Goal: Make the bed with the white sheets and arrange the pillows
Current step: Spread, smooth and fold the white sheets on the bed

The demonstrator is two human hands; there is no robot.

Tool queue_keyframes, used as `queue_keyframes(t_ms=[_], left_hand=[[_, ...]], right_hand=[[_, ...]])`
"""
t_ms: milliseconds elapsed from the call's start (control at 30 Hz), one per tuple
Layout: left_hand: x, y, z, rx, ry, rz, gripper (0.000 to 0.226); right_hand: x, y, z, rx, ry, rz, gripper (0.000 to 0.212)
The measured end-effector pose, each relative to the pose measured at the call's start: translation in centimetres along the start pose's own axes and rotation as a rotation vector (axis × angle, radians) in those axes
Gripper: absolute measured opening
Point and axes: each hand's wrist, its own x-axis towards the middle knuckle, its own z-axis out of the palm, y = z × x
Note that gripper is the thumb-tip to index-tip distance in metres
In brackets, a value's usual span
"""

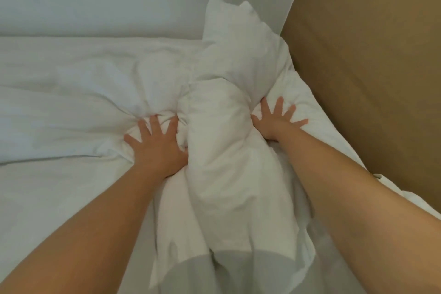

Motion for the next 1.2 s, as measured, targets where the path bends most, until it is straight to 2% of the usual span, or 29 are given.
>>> queue_keyframes(t_ms=[133,200,300,400,533,633,700,767,867,933,1033,1133,1200], left_hand=[[-2.2,-1.6,-1.3,-0.13,-0.091,0.034,0.085],[-4.5,-2.7,-1.7,-0.182,-0.12,0.048,0.086],[-10.2,-5.9,-2.0,-0.259,-0.202,0.111,0.078],[-17.0,-11.5,-2.7,-0.186,-0.309,0.207,0.068],[-23.6,-18.6,-4.2,-0.084,-0.337,0.16,0.059],[-27.6,-21.5,-4.5,0.082,-0.316,0.185,0.067],[-29.9,-22.4,-4.0,0.131,-0.251,0.214,0.071],[-32.0,-22.5,-3.2,0.105,-0.189,0.232,0.071],[-35.6,-22.2,-1.9,0.049,-0.144,0.237,0.073],[-38.3,-21.5,-0.9,0.031,-0.142,0.286,0.076],[-42.0,-18.7,-0.1,0.007,-0.136,0.406,0.084],[-44.6,-14.3,0.2,-0.008,-0.124,0.547,0.087],[-45.8,-11.5,0.5,-0.012,-0.163,0.626,0.095]], right_hand=[[-5.3,2.1,2.0,-0.038,-0.029,-0.107,0.065],[-8.4,2.7,2.1,0.068,-0.011,-0.148,0.06],[-14.7,2.3,1.5,0.355,-0.005,-0.242,0.054],[-21.3,2.6,0.8,0.432,-0.104,-0.321,0.05],[-28.4,5.0,0.3,0.484,-0.092,-0.343,0.043],[-33.5,6.7,1.1,0.402,0.024,-0.318,0.044],[-36.6,7.3,2.6,0.264,0.105,-0.329,0.053],[-39.3,7.9,4.7,0.234,0.115,-0.337,0.067],[-43.3,8.7,8.6,0.221,0.072,-0.259,0.082],[-45.9,10.1,11.2,0.098,-0.02,-0.161,0.073],[-49.2,14.0,14.4,0.083,-0.088,0.047,0.065],[-51.8,17.9,16.8,0.119,-0.05,0.209,0.062],[-52.9,19.6,18.3,0.195,0.045,0.307,0.063]])
